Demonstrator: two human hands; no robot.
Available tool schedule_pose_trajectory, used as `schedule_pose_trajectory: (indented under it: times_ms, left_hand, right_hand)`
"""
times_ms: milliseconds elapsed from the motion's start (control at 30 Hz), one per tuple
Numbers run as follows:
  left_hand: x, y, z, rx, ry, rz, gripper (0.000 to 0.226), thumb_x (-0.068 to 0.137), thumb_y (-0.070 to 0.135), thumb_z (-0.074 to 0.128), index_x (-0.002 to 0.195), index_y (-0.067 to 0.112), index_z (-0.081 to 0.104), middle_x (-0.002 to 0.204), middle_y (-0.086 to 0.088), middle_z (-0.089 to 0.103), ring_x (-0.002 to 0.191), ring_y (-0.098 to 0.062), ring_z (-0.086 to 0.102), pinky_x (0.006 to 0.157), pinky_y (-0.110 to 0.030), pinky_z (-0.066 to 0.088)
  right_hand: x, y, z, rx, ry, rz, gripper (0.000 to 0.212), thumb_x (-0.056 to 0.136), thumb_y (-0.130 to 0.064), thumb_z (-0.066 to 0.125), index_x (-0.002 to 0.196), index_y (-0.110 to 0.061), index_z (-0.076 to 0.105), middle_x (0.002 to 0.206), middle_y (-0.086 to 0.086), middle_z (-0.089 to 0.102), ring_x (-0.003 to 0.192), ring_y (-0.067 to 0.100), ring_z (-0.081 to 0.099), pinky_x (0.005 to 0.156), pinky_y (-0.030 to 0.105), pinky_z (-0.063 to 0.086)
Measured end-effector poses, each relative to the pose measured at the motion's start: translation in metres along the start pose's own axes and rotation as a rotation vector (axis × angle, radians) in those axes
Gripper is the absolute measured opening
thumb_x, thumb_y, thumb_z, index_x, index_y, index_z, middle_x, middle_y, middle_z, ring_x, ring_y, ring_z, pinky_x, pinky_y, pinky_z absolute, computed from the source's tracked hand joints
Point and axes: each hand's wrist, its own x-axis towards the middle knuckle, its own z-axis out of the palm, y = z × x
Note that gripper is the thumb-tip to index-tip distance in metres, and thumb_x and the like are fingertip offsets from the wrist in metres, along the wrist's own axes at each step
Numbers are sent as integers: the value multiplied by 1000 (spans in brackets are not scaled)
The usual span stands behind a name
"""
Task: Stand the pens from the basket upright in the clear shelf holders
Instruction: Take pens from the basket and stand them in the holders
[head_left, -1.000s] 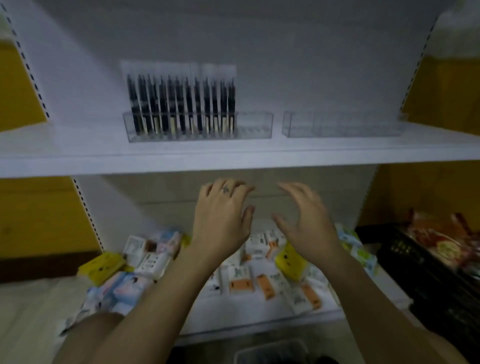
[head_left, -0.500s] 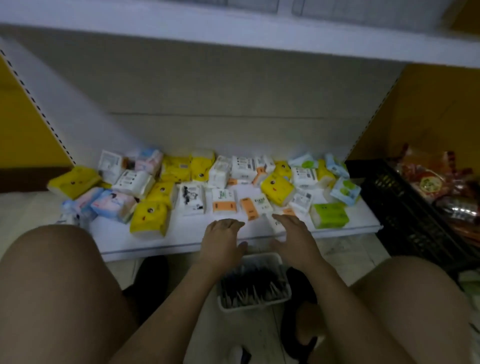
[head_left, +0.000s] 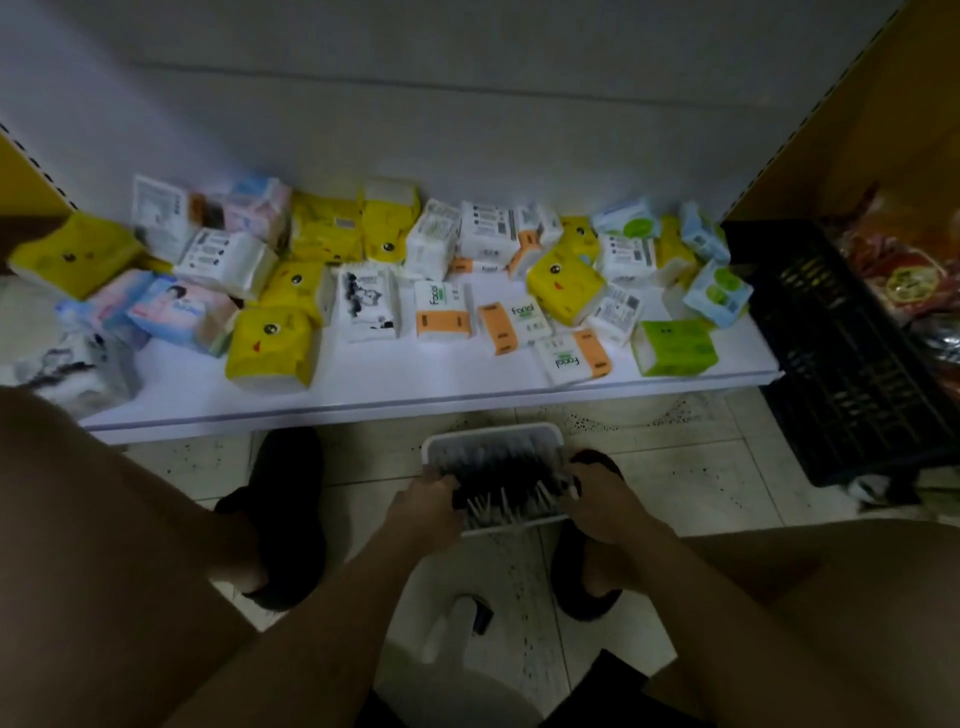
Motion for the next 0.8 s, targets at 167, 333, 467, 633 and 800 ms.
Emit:
schedule_pose_trajectory:
  times_ms: [167,333,467,633,800]
  left_hand:
    - [26,8,20,-143,-84,-39,30,97,20,48,123,9,58,119,-14,61,104,-30,58,85,-35,49]
    - [59,34,49,-226,-160,-33,32,100,17,42,124,2,56,122,-15,57,109,-31,55,86,-33,47]
    - [79,43,81,-230,-219,-52,30,96,16,45,120,6,59,122,-12,54,115,-30,49,92,-33,47]
    - [98,47,98,-139,-247,-85,41,95,24,47,134,12,48,135,-14,47,128,-31,38,96,-33,42]
    - [110,52,95,-88,-275,-51,43,97,15,45,139,4,42,137,-15,48,134,-32,28,100,-36,38]
  right_hand:
    - [13,36,16,-32,-167,138,35,99,-21,49,125,2,55,124,21,59,111,32,56,88,30,44]
    - [47,43,29,-11,-246,129,35,101,-16,43,120,12,56,119,27,59,109,37,56,78,31,40]
    - [73,39,43,2,-194,105,29,100,-15,47,117,5,60,112,20,61,101,35,59,77,32,44]
    - [89,52,62,-8,-161,104,30,99,-19,45,115,0,63,113,19,63,100,34,59,82,31,45]
    - [100,59,77,58,-138,107,35,93,-7,45,59,-11,49,69,14,56,79,34,64,64,32,48]
